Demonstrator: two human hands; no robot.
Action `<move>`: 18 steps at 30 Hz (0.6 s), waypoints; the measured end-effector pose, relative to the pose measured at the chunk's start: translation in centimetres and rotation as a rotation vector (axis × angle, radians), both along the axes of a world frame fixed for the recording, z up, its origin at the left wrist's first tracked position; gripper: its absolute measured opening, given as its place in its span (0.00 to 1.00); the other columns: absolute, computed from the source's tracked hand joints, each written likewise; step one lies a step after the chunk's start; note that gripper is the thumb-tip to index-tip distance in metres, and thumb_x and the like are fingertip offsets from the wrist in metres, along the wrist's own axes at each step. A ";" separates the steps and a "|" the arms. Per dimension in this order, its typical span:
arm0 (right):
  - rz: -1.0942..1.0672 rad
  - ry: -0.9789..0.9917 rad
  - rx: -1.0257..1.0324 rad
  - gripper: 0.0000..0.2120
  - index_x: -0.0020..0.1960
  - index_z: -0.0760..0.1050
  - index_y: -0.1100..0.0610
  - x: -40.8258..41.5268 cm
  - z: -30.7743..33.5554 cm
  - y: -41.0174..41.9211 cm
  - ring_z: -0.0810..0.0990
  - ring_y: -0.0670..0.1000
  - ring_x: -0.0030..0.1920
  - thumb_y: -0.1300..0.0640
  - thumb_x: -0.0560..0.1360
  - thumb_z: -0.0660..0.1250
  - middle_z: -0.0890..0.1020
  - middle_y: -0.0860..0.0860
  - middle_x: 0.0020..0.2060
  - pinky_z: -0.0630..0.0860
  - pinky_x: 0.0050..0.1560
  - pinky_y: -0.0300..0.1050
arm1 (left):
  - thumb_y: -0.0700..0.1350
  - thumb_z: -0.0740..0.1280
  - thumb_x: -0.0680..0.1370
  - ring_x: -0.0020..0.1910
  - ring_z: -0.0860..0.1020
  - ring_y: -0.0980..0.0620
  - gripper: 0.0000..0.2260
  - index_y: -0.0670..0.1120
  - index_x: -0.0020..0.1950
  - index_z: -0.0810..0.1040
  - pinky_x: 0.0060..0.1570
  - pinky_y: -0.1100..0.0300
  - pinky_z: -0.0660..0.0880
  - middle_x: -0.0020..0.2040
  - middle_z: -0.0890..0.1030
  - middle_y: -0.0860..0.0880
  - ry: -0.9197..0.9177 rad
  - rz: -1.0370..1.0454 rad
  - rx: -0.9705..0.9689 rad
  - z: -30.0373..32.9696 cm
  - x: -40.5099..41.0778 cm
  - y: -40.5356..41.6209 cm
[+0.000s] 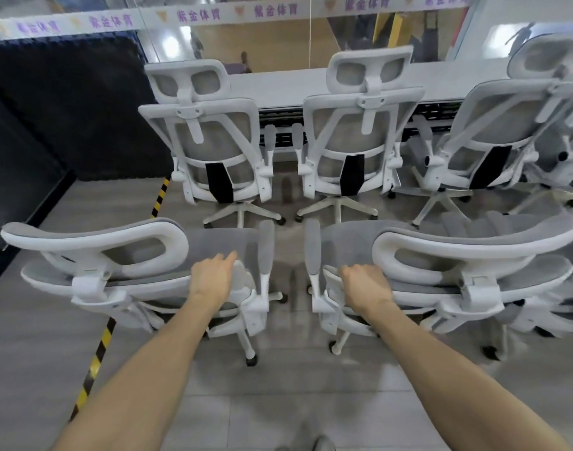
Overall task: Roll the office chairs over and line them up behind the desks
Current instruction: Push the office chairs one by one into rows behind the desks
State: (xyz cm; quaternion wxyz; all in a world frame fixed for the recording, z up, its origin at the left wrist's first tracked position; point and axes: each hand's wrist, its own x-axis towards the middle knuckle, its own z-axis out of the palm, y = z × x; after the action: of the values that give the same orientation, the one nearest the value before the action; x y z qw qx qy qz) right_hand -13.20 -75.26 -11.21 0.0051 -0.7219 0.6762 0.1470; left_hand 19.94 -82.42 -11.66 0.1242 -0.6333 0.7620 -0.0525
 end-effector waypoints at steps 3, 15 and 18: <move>0.010 0.001 -0.010 0.11 0.60 0.78 0.53 -0.1 -0.1 0.6 0.86 0.60 0.55 0.61 0.79 0.65 0.87 0.53 0.53 0.74 0.48 0.50 | 0.39 0.69 0.79 0.58 0.84 0.42 0.32 0.55 0.82 0.65 0.52 0.49 0.79 0.64 0.81 0.49 -0.011 -0.007 -0.013 0.1 0.2 0.1; -0.003 -0.023 -0.046 0.12 0.58 0.78 0.53 -1.2 0.2 0.2 0.86 0.60 0.53 0.61 0.76 0.67 0.87 0.53 0.51 0.71 0.46 0.50 | 0.40 0.72 0.78 0.61 0.83 0.42 0.33 0.54 0.81 0.66 0.56 0.49 0.80 0.67 0.81 0.49 -0.018 -0.019 -0.027 -0.3 0.4 -0.3; -0.004 -0.035 -0.044 0.12 0.58 0.77 0.53 -1.6 0.6 0.3 0.86 0.60 0.53 0.61 0.76 0.67 0.87 0.53 0.51 0.75 0.48 0.50 | 0.39 0.73 0.77 0.61 0.83 0.42 0.34 0.54 0.80 0.67 0.56 0.49 0.80 0.66 0.81 0.49 -0.012 -0.035 -0.027 -0.2 0.3 -0.3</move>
State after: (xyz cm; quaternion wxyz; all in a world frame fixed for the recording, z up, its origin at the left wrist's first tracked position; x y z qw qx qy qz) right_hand -14.77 -74.96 -10.64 0.0016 -0.7228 0.6806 0.1194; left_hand 20.27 -82.76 -11.81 0.1191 -0.6212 0.7714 -0.0689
